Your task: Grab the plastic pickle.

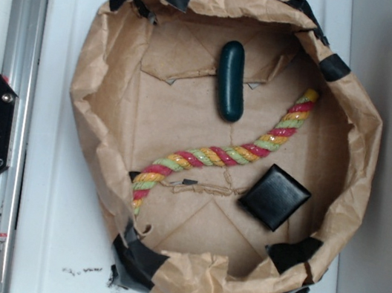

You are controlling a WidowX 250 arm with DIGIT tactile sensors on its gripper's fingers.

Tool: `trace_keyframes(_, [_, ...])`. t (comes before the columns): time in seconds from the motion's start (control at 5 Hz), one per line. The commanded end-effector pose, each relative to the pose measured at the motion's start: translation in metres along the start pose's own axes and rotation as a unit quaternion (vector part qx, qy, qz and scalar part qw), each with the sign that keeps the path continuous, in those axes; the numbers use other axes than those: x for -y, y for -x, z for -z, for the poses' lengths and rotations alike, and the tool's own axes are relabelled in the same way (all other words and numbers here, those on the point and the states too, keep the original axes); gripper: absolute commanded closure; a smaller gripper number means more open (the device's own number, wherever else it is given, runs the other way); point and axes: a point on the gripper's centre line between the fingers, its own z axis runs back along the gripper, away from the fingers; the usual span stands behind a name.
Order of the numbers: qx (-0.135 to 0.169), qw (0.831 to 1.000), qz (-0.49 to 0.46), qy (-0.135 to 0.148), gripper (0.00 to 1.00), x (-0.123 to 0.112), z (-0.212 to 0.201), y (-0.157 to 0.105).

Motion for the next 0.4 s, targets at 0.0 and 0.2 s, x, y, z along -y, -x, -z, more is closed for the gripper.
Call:
trace_keyframes(0.0, [0.000, 1.000, 0.000, 0.000, 0.00, 0.000, 0.000, 0.000])
trace_keyframes(0.2, [0.027, 0.999, 0.018, -0.023, 0.00, -0.008, 0.020, -0.048])
